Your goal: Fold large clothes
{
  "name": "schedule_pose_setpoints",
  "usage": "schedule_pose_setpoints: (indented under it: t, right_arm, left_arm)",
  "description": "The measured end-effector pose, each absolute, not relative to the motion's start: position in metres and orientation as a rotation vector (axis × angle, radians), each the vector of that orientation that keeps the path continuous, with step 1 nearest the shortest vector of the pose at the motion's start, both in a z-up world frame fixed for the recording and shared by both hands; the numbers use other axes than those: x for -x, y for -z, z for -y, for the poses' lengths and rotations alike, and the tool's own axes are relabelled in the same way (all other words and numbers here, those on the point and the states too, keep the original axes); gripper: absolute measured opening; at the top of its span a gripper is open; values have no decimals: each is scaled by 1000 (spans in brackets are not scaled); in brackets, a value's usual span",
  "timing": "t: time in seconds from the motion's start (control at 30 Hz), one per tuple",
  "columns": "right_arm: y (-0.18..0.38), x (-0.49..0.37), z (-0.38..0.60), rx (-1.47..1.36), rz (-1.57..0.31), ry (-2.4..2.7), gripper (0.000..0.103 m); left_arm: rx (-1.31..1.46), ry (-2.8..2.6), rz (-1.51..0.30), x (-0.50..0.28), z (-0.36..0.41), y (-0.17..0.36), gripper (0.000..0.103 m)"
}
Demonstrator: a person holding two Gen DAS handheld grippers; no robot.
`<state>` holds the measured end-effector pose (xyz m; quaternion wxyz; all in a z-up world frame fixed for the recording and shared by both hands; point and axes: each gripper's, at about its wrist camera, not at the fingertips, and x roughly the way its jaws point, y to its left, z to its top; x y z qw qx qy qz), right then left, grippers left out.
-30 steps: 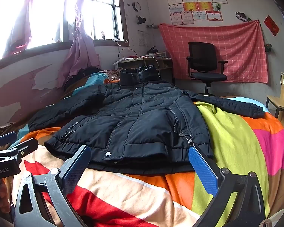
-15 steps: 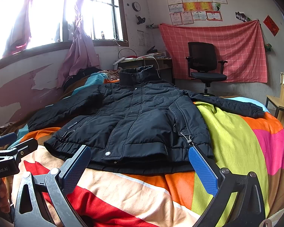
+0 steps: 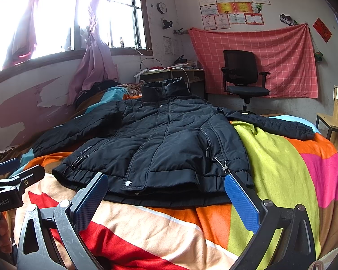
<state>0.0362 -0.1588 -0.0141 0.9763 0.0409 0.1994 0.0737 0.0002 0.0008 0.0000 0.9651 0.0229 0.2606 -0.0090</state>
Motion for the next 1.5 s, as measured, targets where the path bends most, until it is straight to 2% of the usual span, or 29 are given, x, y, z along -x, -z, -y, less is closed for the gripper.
schedule_pose_setpoints:
  t: [1.5]
  right_arm:
    - [14, -36, 159, -85, -410, -154, 103]
  left_arm:
    - [-42, 13, -561, -4, 1, 5, 101]
